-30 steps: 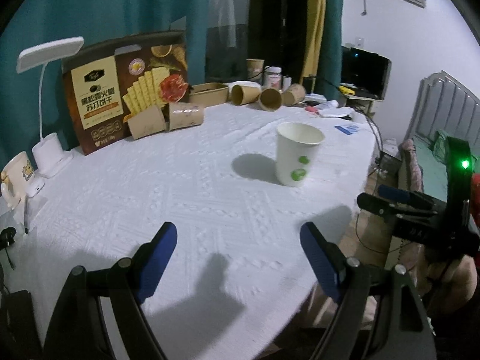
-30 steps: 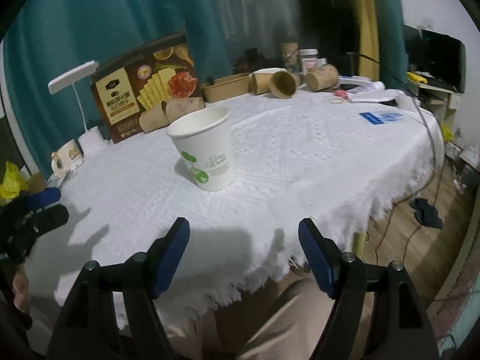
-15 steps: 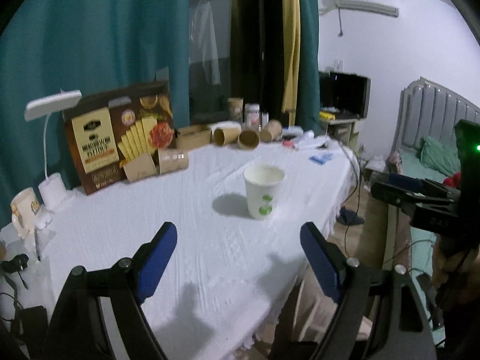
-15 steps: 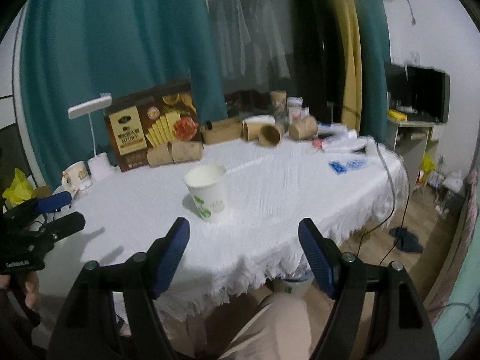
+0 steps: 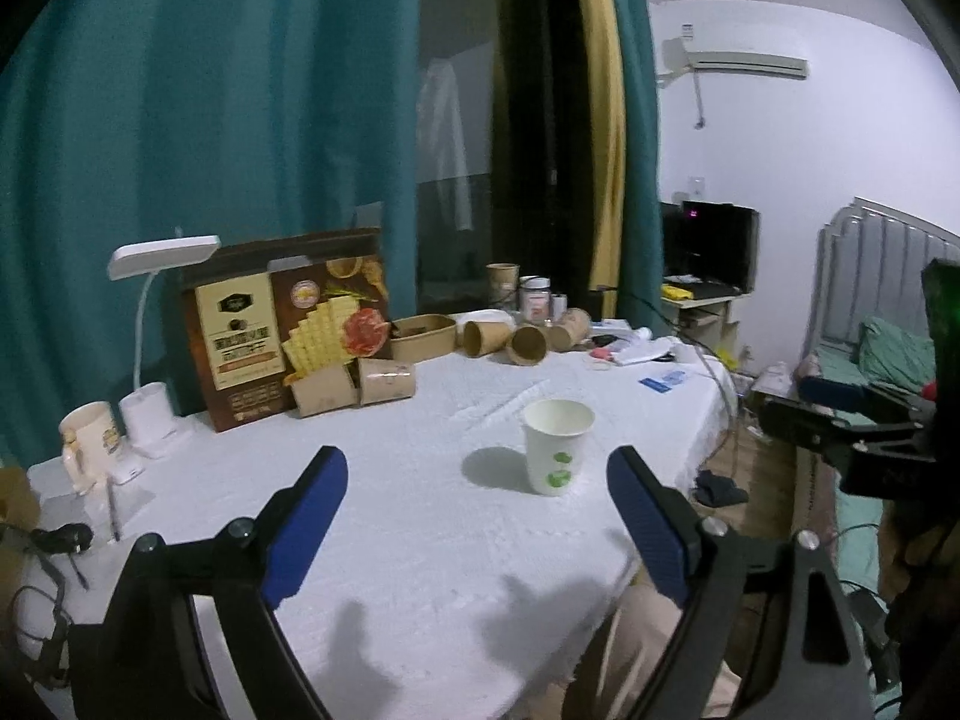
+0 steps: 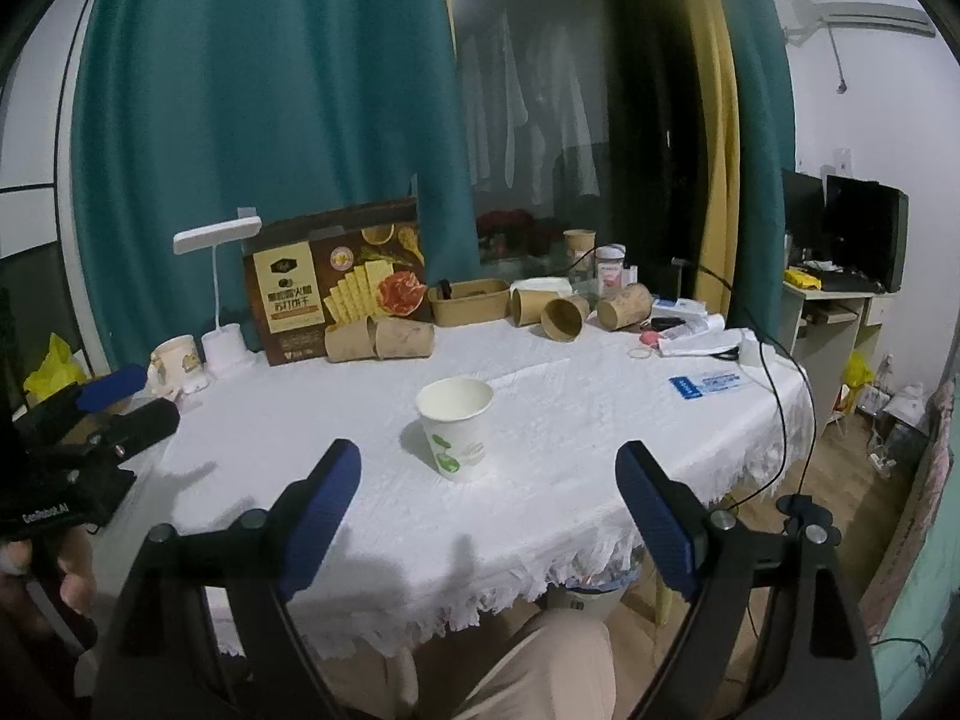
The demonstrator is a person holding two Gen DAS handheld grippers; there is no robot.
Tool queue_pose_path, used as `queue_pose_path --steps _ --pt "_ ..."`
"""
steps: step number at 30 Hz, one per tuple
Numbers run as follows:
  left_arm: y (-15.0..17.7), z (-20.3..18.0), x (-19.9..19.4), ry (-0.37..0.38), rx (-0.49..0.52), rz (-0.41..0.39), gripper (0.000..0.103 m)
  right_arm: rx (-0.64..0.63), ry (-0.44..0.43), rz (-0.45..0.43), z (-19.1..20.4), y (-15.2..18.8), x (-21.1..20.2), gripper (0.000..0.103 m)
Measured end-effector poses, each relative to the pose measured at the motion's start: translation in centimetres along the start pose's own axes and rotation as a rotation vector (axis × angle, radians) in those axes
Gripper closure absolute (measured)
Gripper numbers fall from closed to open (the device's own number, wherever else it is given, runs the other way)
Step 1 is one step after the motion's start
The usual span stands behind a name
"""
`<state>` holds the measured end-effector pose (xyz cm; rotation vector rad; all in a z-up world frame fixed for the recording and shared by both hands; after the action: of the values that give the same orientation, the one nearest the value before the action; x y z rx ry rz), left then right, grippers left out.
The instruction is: Flip cup upright
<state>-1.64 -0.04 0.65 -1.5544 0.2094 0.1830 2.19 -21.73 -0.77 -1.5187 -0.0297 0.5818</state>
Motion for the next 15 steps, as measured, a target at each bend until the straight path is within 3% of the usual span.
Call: queue_pose_path --steps 15 --pt "0.8 1.8 0.5 -0.052 -0.005 -0.016 0.014 -0.016 -0.005 0.049 1.1 1.0 2.6 0.018"
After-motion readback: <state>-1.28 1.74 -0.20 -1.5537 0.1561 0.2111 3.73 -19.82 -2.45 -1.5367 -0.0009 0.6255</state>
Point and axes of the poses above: each gripper's, at about its wrist camera, not at the fingertips, and x roughly the way its jaws point, z to its left, y to its underside, the point moved 4 cm from there along x, roughly the way its jaws point, and after that the axes turned 6 degrees about -z, right-handed, at the moved point
